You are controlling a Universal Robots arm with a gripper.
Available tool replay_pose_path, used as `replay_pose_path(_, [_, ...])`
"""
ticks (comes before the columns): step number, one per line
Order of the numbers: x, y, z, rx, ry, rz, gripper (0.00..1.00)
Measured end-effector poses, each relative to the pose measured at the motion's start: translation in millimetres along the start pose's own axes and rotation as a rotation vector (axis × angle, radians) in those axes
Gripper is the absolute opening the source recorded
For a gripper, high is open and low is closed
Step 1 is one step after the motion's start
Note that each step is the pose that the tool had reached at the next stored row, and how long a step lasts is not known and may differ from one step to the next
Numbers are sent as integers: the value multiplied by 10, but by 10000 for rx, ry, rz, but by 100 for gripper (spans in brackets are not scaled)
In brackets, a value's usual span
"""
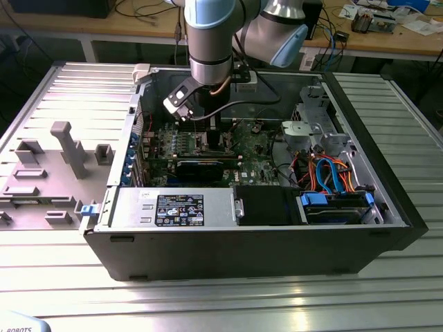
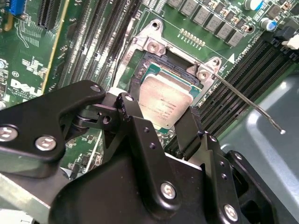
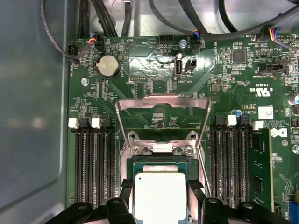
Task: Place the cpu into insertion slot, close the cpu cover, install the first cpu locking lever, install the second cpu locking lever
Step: 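Place the cpu into insertion slot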
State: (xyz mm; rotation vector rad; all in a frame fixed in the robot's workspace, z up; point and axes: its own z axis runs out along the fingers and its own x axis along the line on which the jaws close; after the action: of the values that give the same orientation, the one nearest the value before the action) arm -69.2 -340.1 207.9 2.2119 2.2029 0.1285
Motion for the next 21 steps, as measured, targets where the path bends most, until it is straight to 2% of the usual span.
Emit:
replay_pose_path(5, [41, -1, 11, -1, 5, 1, 54])
replay_pose_path(10, [43, -1, 18, -1, -16, -1, 54])
replay_pose_path(12, [42, -2, 19, -1, -122, -8, 54])
replay_pose_path(13, [42, -2, 19, -2, -232, -16, 54])
replay_pose_path(14, [40, -1, 21, 0, -317, -23, 54])
replay_pose_path(15, [39, -1, 25, 1, -346, -27, 54])
replay_pose_path(21, [34, -4, 55, 1, -349, -25, 54])
